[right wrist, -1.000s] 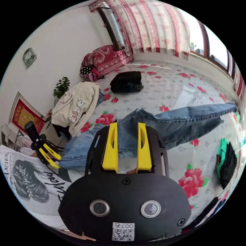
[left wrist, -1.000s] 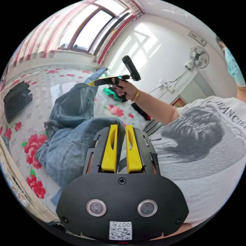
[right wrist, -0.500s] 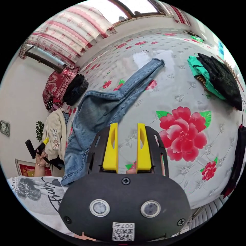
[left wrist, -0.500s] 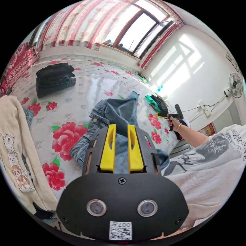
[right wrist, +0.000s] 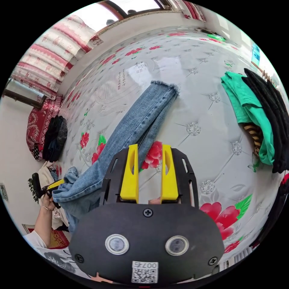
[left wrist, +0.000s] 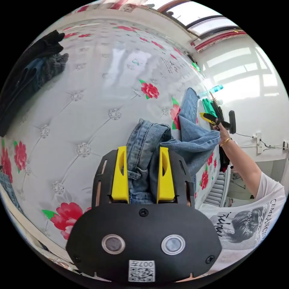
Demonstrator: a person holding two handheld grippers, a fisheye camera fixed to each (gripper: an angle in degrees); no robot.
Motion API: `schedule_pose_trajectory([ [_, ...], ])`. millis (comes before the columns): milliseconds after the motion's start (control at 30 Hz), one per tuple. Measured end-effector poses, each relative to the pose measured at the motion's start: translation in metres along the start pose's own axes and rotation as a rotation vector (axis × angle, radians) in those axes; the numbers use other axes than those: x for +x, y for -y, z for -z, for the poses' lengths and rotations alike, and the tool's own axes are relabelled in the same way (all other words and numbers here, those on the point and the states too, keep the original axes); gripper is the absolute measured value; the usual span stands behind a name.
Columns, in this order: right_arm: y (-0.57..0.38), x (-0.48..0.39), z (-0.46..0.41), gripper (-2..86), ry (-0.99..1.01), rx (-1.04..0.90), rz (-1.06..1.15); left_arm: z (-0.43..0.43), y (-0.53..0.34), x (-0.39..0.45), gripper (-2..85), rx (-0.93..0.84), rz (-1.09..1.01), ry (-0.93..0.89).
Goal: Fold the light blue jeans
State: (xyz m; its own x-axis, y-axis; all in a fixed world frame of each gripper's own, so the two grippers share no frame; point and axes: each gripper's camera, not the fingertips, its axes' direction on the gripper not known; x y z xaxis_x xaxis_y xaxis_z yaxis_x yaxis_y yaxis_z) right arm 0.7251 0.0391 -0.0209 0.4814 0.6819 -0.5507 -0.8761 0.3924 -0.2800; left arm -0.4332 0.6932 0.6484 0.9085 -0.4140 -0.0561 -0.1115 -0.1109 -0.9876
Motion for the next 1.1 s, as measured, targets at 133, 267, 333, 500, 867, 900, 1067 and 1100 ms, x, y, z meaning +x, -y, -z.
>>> schedule_pose_trajectory([
  [133, 0.01, -0.009, -0.025, 3.4, -0.059, 0.035, 0.021, -0.017, 0.016, 0.003, 7.0, -0.03, -0.025, -0.001],
  [267, 0.019, -0.013, -0.022, 0.4, -0.047, -0.044, 0.07, 0.017, 0.003, -0.004, 4.5, 0.081, 0.014, 0.0],
  [333, 0.01, -0.008, 0.01, 0.1, -0.009, 0.075, 0.065, 0.07, -0.028, -0.009, 3.9, 0.25, 0.054, 0.025],
  [500, -0.079, 0.023, 0.119, -0.2, -0.06, 0.43, -0.006, 0.174, -0.125, -0.029, 3.9, 0.568, 0.23, 0.116],
  [867, -0.227, 0.055, 0.073, 0.4, -0.074, 0.161, -0.146, 0.132, -0.182, 0.015, 0.3, 0.505, 0.257, 0.268],
  [900, -0.232, 0.052, 0.072, 0.5, -0.062, 0.152, -0.126, 0.131, -0.2, 0.018, 0.3, 0.5, 0.268, 0.27],
  [1067, -0.271, 0.0, 0.044, 3.3, 0.147, 0.004, 0.159, 0.116, -0.281, 0.014, 2.3, 0.417, 0.347, 0.301],
  [1100, -0.276, -0.007, 0.04, 3.8, 0.174, -0.017, 0.193, 0.111, -0.304, 0.012, 2.8, 0.404, 0.378, 0.313],
])
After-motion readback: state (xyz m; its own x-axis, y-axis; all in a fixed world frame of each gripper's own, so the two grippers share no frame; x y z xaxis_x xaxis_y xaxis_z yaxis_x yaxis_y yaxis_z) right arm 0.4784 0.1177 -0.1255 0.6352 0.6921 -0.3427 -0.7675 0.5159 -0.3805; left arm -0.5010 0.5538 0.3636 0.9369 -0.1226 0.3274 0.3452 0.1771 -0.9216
